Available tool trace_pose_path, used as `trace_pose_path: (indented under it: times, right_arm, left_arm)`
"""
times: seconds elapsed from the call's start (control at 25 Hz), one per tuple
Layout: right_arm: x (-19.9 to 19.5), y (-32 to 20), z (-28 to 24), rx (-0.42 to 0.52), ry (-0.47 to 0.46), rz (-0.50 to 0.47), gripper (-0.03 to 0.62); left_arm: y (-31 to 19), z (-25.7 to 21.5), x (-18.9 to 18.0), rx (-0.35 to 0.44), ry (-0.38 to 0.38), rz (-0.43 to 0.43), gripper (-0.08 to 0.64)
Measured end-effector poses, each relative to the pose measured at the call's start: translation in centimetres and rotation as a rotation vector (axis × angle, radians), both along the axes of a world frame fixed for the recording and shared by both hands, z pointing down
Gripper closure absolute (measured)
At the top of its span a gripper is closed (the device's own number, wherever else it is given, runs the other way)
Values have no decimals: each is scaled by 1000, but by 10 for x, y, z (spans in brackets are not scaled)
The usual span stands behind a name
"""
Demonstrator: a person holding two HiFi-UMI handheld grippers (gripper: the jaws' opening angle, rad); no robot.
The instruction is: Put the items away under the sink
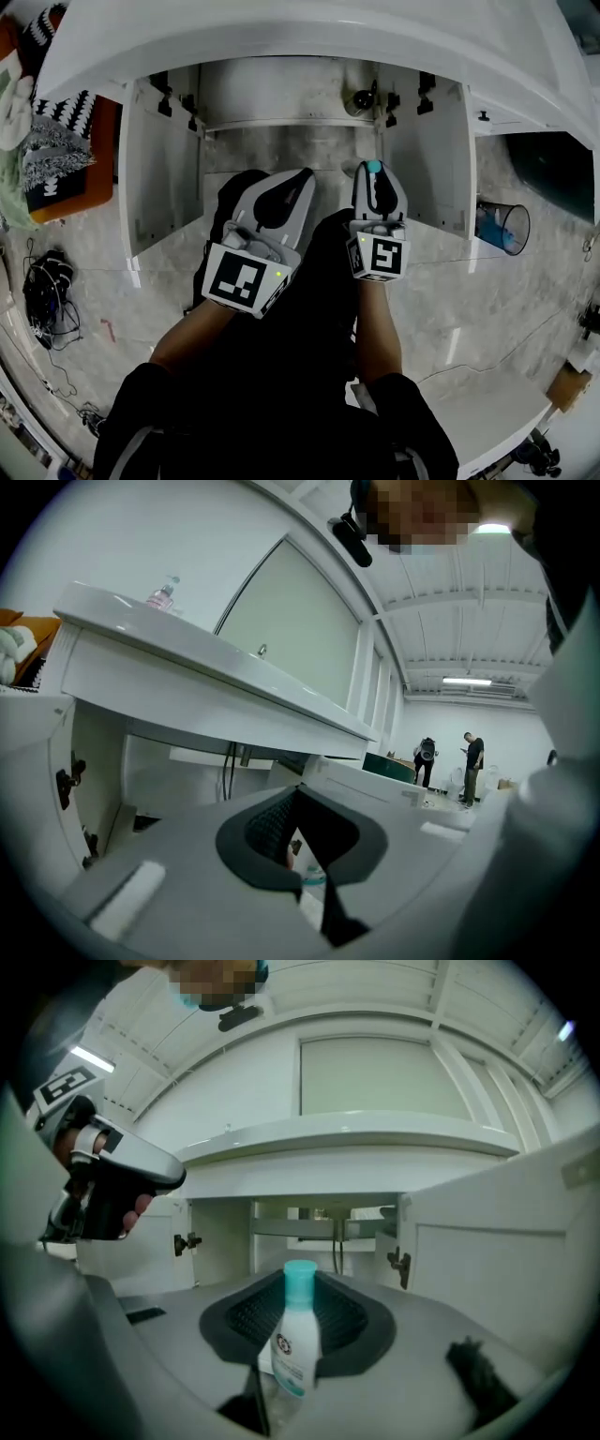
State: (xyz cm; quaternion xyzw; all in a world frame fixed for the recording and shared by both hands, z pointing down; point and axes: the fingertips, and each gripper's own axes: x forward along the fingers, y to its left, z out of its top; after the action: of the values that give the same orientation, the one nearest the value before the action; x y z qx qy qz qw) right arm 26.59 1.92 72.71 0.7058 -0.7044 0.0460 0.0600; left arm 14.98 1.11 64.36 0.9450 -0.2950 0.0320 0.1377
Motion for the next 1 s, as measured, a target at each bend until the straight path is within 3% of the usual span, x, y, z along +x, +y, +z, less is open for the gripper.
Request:
trace_pose_path:
  times: [0.32, 0.52, 1.0]
  right_arm:
    - [-7, -11, 52, 33, 18, -16, 486]
    - [-9, -25, 65, 27, 26, -16, 486]
    - [-8, -83, 95, 6, 39, -48, 486]
  left_arm:
    - [2, 39, -19, 65, 27, -12, 553]
    - [-11, 40, -38, 28, 59, -21, 553]
    - [-27, 31, -42, 35, 83, -37, 554]
